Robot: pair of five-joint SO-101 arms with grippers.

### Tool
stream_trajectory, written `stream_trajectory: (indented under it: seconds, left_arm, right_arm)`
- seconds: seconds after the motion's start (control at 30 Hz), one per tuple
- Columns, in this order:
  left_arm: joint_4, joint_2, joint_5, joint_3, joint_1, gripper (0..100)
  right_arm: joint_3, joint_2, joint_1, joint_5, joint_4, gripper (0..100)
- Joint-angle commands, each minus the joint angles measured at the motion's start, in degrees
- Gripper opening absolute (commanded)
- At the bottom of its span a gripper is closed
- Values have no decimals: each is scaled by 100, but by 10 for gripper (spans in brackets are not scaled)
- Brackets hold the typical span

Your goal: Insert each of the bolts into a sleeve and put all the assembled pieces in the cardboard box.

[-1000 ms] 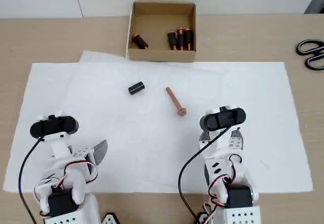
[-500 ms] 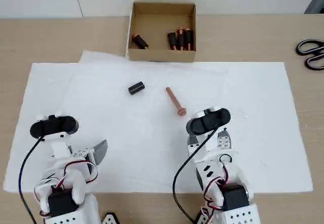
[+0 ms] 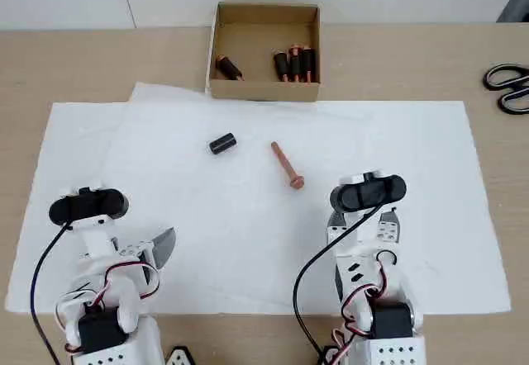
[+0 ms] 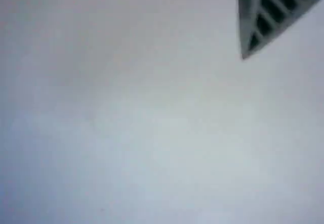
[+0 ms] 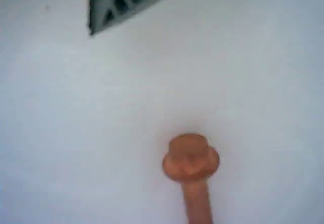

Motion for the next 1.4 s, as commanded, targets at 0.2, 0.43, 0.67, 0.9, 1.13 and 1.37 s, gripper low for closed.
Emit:
stream_trajectory:
  seconds: [0.2, 0.43, 0.67, 0.9, 1.13, 1.37]
  left_arm:
    - [-1134, -79, -18, 224, 132, 358]
    - [-1275, 105, -26, 110, -1090, 358]
    - [-1222, 1398, -809, -1402, -1327, 358]
    - [-1002, 3947, -791, -4127, -1310, 358]
    - [281, 6347, -782, -6079, -721, 358]
    - [431, 6971, -457, -6316, -484, 358]
  right_arm:
    - [53, -66, 57, -35, 22, 282]
    - [-88, -66, 532, -26, -541, 282]
    - [-1547, -57, 1226, 782, 48, 282]
    - [-3543, 338, 1736, 1864, 435, 282]
    - [-6092, 3090, 2325, 1952, 778, 282]
    - [-9327, 6923, 1859, 1609, 2888, 282]
